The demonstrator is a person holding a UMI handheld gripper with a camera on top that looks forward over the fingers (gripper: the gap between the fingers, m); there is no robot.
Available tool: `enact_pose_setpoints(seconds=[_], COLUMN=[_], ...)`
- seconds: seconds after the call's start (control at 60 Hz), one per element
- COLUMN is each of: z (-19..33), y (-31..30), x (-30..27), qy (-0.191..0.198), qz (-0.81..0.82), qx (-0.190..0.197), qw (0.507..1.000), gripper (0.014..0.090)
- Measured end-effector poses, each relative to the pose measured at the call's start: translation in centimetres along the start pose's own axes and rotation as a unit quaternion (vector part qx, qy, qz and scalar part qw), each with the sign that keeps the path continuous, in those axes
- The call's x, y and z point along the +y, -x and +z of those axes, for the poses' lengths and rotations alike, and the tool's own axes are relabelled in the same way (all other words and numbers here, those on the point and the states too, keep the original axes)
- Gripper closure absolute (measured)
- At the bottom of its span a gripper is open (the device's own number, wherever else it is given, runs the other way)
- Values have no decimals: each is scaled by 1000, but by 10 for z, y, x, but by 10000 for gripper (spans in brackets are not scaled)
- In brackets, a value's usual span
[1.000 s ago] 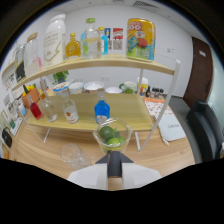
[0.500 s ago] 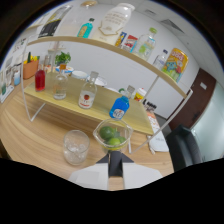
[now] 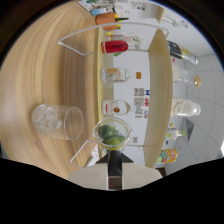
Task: Make me a cup of Mojito.
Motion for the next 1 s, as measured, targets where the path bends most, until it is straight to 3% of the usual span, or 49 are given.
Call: enact_pose_setpoints(seconds=[0.267, 0.55, 0.767, 1.0], z=[4, 2, -12, -16], y=[2, 2, -34, -47], x=[-35, -36, -22, 42], qy=[-83, -99, -98, -73], qz=[-145, -106, 179, 519], qx=[24, 9, -33, -104], qw=[986, 989, 978, 845], gripper=[888, 887, 888, 887])
